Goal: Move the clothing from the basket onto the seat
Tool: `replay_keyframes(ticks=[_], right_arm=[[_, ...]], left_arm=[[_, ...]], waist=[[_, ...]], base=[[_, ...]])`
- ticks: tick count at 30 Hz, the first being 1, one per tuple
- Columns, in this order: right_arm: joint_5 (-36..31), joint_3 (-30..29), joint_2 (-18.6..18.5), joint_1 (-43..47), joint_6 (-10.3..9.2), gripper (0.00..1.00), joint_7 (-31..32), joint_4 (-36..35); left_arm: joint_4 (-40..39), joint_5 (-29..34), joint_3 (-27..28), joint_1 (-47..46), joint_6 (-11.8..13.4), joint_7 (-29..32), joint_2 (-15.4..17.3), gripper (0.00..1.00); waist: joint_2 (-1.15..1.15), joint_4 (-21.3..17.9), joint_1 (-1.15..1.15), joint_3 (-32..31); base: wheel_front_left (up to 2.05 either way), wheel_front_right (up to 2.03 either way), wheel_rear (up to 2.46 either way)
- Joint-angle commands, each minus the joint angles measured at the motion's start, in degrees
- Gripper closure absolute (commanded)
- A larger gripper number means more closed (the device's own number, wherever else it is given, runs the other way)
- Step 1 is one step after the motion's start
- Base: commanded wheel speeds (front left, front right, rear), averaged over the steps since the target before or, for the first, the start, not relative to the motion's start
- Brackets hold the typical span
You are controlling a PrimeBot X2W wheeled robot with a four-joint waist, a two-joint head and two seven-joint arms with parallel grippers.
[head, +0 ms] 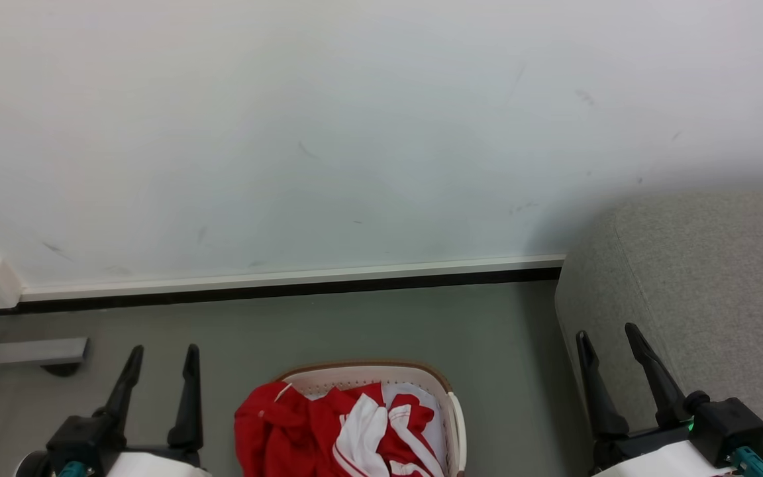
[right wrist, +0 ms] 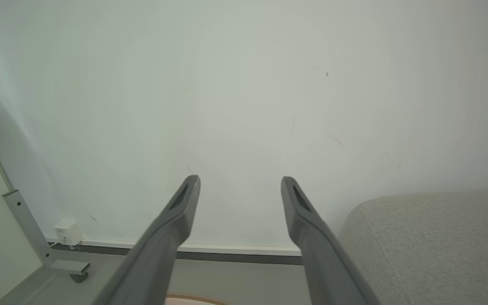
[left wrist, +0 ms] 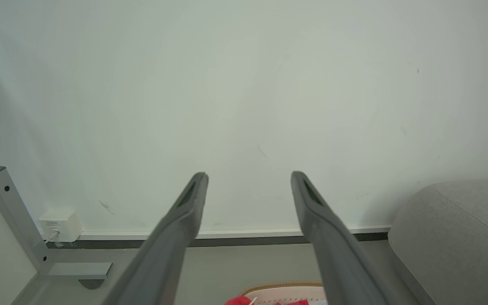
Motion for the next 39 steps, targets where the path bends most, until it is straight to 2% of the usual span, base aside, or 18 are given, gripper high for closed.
replay_keyframes(ticks=[1,13,39], right_arm=[[-0.92,0.19,-0.47,-1.15,-0.11,0.0,-0.46,-0.33],[-4.8,0.83,-0.48,-0.81,-0.12,0.0,-1.65,-0.65],[-3.86,0.53,-0.46,-0.52,-0.12,0.0,-1.47,-1.14]], left_arm=[[-0.34,1.54,0.06,0.29,-0.06,-0.48,0.23,0.0],[-0.62,6.47,0.3,0.59,-0.24,-1.58,0.08,0.0],[-0.48,5.79,1.49,0.21,-1.17,-1.53,-0.54,0.0]], waist=[[0.0,-0.02,0.0,0.0],[0.0,-0.4,0.0,-0.11],[0.0,-0.94,0.0,0.4]], base=[[0.0,0.0,0.0],[0.0,0.0,0.0],[0.0,0.0,0.0]])
